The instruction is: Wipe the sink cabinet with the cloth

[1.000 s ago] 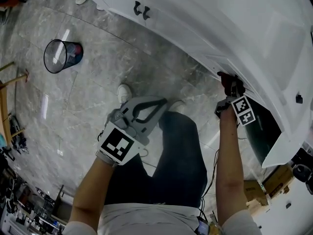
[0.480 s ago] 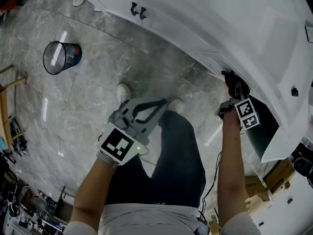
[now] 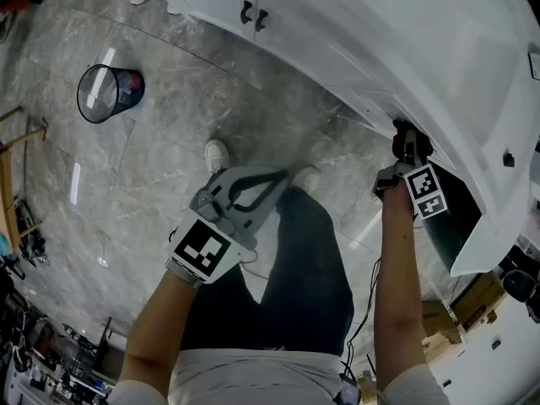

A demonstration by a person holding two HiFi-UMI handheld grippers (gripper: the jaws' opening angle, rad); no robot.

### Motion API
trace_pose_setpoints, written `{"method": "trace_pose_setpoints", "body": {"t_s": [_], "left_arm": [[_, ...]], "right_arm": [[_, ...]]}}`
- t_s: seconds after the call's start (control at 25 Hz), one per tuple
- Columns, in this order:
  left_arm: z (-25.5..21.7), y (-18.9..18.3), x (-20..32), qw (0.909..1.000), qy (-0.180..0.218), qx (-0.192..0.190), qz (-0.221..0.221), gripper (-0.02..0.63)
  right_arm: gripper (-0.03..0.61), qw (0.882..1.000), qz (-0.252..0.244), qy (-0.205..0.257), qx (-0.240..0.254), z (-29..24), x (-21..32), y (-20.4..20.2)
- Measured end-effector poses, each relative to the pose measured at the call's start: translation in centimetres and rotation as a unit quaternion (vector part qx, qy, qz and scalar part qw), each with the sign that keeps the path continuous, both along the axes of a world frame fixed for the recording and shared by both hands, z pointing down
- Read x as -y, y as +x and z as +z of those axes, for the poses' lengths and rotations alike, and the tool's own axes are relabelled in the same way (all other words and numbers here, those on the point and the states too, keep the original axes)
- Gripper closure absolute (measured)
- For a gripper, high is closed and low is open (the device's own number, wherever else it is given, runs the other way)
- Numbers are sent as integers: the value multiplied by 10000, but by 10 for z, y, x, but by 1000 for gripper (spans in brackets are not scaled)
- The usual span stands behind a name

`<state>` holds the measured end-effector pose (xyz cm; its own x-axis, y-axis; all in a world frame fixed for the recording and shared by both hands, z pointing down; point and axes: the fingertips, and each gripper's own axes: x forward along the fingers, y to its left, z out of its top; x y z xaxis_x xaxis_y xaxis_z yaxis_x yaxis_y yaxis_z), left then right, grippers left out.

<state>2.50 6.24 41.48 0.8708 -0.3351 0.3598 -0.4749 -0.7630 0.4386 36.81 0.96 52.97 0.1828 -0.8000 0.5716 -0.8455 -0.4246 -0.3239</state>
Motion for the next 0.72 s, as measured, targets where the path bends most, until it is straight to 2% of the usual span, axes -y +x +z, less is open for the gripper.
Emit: {"method": "trace_pose_setpoints", "body": {"t_s": [0.72], "left_arm": [[6,-40,6,9998,-13,-59,-171,603]], "right_arm": [[445,9985,-508,158,131,4,45,-75]]}}
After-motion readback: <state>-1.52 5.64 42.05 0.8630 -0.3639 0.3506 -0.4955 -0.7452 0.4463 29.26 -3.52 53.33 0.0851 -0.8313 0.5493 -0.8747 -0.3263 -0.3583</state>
